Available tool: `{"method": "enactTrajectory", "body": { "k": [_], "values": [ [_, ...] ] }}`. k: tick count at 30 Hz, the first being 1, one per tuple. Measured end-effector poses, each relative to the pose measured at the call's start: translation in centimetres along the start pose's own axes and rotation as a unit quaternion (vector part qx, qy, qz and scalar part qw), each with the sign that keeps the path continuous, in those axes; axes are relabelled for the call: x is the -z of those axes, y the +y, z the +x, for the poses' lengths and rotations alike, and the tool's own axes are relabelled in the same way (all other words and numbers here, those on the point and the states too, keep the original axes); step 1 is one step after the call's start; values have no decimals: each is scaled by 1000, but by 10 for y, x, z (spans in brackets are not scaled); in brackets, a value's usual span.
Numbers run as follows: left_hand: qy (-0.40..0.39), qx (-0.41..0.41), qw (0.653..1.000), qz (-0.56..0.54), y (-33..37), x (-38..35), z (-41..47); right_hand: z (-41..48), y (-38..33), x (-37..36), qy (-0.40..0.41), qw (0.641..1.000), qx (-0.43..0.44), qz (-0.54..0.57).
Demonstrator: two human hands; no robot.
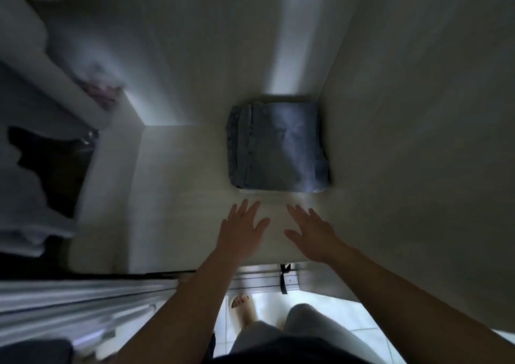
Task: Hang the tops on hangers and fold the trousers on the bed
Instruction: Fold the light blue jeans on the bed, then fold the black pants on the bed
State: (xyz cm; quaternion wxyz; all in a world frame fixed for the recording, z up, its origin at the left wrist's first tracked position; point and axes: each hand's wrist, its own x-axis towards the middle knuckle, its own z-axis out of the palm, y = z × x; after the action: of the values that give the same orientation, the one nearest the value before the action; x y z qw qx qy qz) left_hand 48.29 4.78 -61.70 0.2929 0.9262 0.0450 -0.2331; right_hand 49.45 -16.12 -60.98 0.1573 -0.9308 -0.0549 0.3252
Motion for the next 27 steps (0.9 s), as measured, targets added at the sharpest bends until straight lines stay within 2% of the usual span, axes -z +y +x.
{"method": "enactTrajectory", "body": {
  "k": [5, 11, 17, 21, 27],
  "values": [
    [143, -2, 987, -72, 7, 3, -89, -68, -14, 6, 61, 994, 91, -23],
    [223, 31, 973, -59, 20, -18, -187, -130, -18, 12, 66, 975, 211, 19],
    [350, 115, 927, -76, 46, -65, -290, -182, -13, -14, -30, 939, 333, 73],
    [398, 194, 895, -47, 53, -110, -358, -208, -20, -45, -93, 909, 400, 76],
    [457, 363, 812, 25, 57, -152, -453, -253, -48, -84, -197, 858, 466, 86]
  ]
}}
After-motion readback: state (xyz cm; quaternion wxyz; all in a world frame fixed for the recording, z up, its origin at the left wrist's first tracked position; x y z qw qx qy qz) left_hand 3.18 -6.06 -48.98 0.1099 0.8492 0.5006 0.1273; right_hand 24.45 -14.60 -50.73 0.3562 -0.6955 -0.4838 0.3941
